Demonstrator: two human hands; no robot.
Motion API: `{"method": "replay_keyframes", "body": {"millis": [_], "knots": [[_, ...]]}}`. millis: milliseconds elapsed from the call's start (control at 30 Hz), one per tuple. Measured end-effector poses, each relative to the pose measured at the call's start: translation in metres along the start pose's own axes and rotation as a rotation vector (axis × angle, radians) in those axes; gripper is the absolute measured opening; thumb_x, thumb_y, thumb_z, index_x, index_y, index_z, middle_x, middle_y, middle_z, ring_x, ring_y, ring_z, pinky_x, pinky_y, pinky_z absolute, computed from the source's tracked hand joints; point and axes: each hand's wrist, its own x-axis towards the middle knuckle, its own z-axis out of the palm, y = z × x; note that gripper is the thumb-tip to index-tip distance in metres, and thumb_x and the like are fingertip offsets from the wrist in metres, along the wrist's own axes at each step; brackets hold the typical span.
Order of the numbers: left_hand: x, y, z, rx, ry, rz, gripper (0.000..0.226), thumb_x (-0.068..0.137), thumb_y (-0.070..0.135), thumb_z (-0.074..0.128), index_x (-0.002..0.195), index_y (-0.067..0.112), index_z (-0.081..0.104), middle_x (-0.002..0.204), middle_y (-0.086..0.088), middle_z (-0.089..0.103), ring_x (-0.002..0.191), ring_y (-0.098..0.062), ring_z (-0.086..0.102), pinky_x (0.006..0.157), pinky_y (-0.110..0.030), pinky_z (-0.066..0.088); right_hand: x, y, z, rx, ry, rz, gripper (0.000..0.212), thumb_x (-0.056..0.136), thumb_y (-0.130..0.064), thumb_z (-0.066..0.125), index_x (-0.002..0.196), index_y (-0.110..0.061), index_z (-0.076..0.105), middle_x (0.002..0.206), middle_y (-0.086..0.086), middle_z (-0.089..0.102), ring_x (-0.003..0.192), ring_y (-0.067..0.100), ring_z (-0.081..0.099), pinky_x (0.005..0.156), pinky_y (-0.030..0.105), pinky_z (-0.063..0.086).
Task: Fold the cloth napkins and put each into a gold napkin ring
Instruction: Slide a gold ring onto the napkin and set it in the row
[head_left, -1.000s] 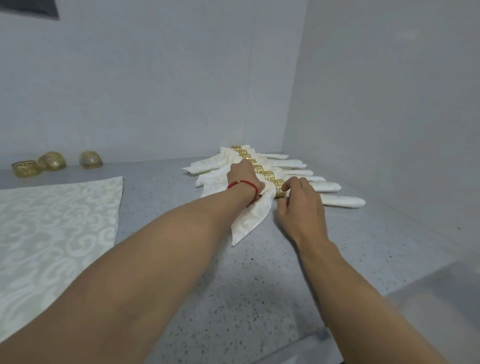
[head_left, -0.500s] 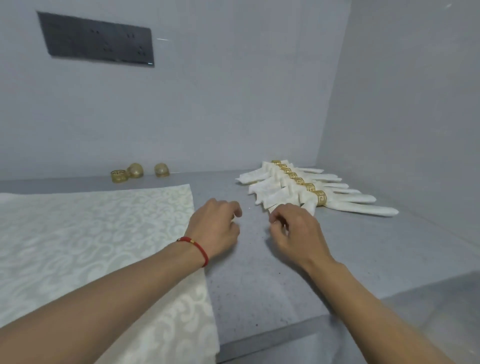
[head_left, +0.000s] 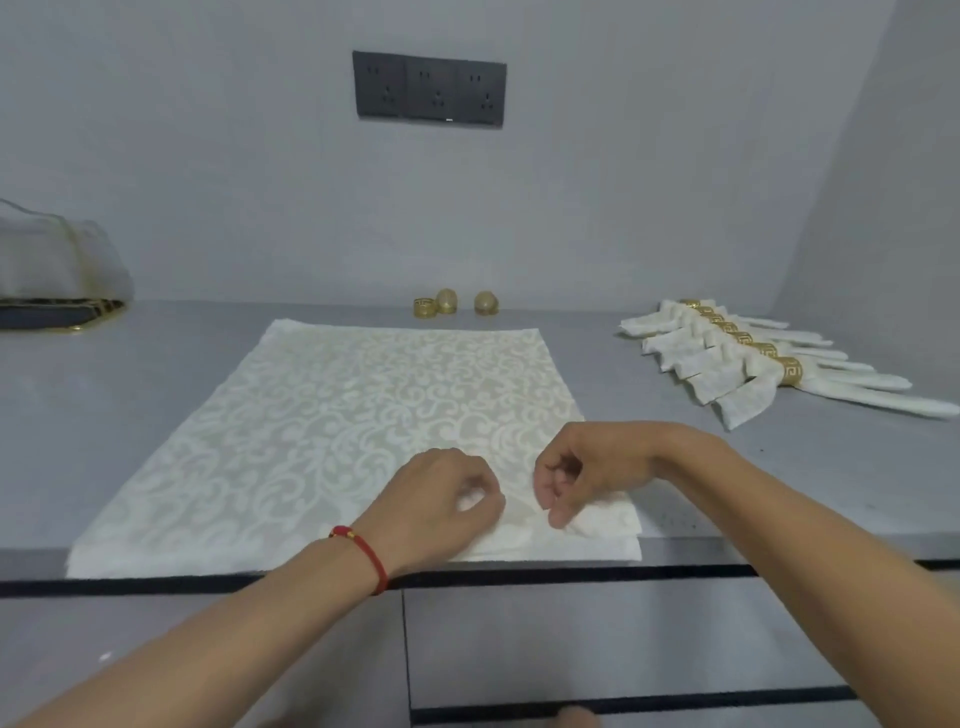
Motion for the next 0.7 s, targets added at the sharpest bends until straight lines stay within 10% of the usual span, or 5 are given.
{"method": "replay_keyframes", "body": {"millis": [133, 233, 433, 533, 700], "knots": [[-0.008, -0.007, -0.001, 0.0, -0.084, 0.012, 0.036, 0.088, 0.065, 0.055, 0.103, 0.034, 0.065, 0.106, 0.02, 0.061, 0.102, 0.003, 0.051, 0.09, -0.02, 0.042, 0.004, -0.006, -0.005, 0.002, 0.089, -0.04, 0.007, 0.088, -0.034, 0.08, 0.085, -0.028, 0.076, 0.077, -0.006, 0.062, 0.074, 0.011, 0.054, 0.078, 0.029, 0.046], [-0.003, -0.012, -0.002, 0.071, -0.008, 0.002, 0.03, 0.097, 0.044, 0.052, 0.087, 0.018, 0.061, 0.087, 0.008, 0.058, 0.083, -0.009, 0.051, 0.075, -0.028, 0.044, 0.007, -0.009, -0.004, 0.022, 0.401, -0.155, 0.01, 0.092, -0.034, 0.075, 0.088, -0.026, 0.071, 0.092, -0.009, 0.072, 0.088, 0.009, 0.065, 0.085, 0.03, 0.052], [-0.005, -0.035, -0.004, 0.204, 0.138, -0.159, 0.022, 0.102, 0.029, 0.038, 0.084, 0.039, 0.046, 0.077, 0.014, 0.057, 0.081, -0.015, 0.055, 0.087, -0.044, 0.048, 0.021, 0.025, 0.004, -0.246, 0.45, -0.028, 0.055, 0.096, -0.042, 0.066, 0.147, -0.041, 0.045, 0.145, -0.015, 0.055, 0.127, 0.009, 0.054, 0.107, 0.033, 0.045], [-0.002, -0.031, -0.001, 0.152, 0.075, -0.175, 0.02, 0.105, 0.025, 0.034, 0.091, 0.037, 0.043, 0.075, 0.013, 0.051, 0.082, -0.013, 0.046, 0.1, -0.051, 0.039, 0.026, 0.041, 0.004, -0.136, 0.694, -0.118, 0.015, 0.103, -0.023, 0.059, 0.104, -0.027, 0.073, 0.101, -0.01, 0.075, 0.095, 0.01, 0.067, 0.082, 0.034, 0.051], [0.01, -0.03, -0.008, 0.002, -0.001, -0.12, 0.032, 0.105, 0.021, 0.035, 0.079, 0.038, 0.045, 0.076, 0.012, 0.054, 0.082, -0.014, 0.049, 0.095, -0.043, 0.039, -0.005, 0.056, 0.003, -0.243, 0.635, -0.122, 0.028, 0.105, -0.024, 0.056, 0.078, -0.033, 0.057, 0.072, -0.012, 0.063, 0.069, 0.006, 0.058, 0.065, 0.026, 0.044]]}}
